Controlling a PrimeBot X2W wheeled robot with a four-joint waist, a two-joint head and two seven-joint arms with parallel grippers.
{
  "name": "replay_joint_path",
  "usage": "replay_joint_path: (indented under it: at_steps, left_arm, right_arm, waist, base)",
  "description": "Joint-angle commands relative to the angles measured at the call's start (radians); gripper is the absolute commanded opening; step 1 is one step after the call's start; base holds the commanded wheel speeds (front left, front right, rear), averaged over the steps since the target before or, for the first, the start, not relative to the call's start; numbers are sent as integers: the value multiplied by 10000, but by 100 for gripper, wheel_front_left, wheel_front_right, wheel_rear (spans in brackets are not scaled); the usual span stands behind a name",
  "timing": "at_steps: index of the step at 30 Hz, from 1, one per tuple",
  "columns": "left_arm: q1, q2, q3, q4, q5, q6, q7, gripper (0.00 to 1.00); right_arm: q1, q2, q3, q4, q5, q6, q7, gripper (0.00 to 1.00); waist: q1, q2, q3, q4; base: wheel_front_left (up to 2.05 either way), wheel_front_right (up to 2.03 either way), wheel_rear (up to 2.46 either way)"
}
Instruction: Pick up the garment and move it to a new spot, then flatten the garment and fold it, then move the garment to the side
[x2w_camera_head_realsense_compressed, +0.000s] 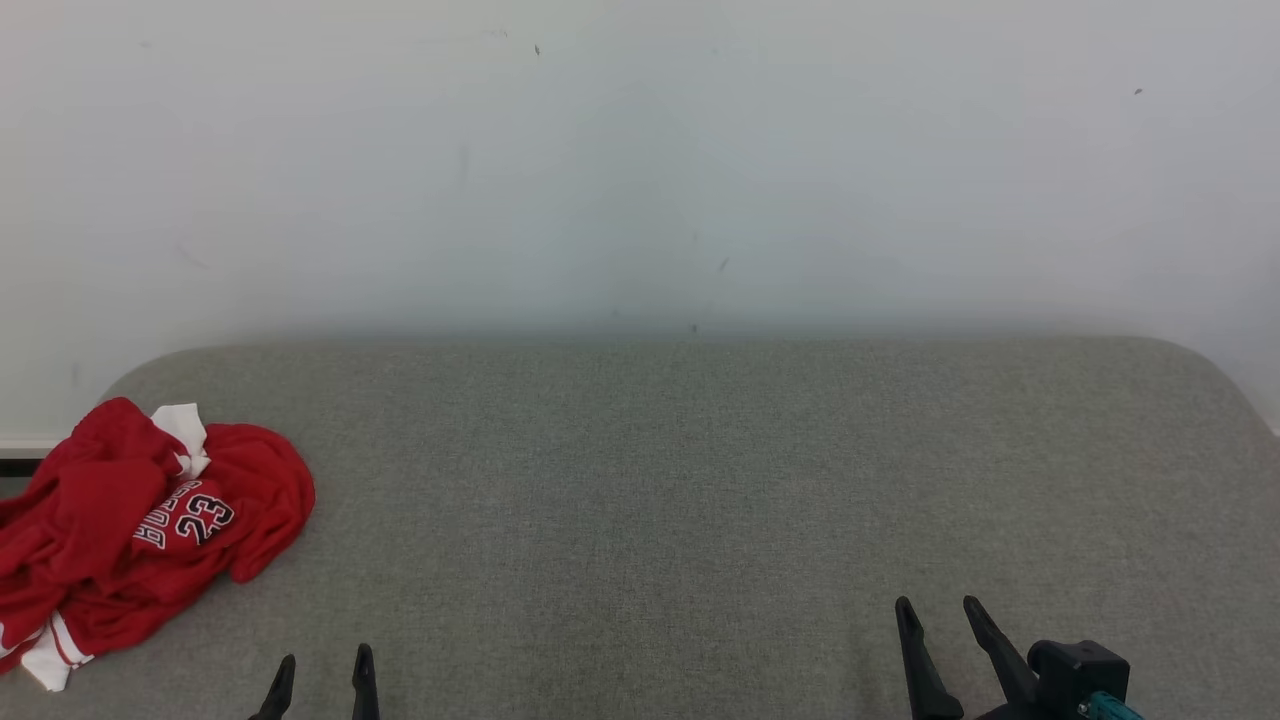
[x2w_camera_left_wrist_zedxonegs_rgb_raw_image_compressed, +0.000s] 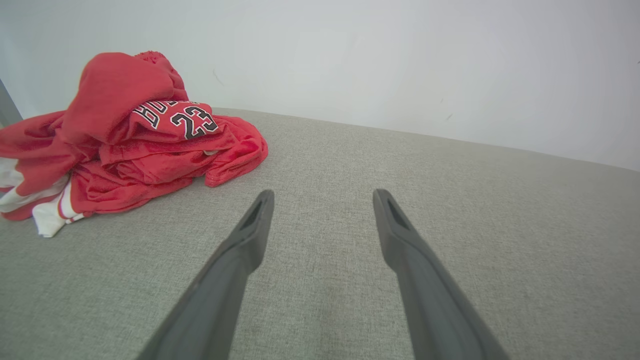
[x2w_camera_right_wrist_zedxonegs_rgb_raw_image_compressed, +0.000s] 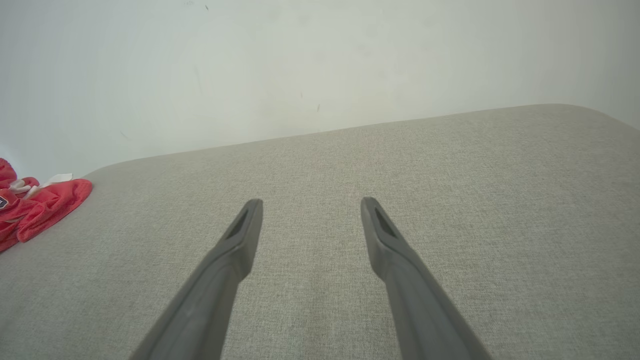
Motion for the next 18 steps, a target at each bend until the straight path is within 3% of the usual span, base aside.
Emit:
replay_joint_path:
  at_steps: [1,18]
  left_arm:
    - [140,17,35,-20,-123,19,-51,100]
    - [-15,33,-141,48,-271,113,7,100]
  right_arm:
    - [155,-27,-21,-39,36,36,-44,100]
    - [135,-25,23,-21,167,37,-52,100]
  waist:
    - [-1,0,15,0]
    - [-1,0,77,215]
  base:
    - [0,0,0]
    - [0,0,0]
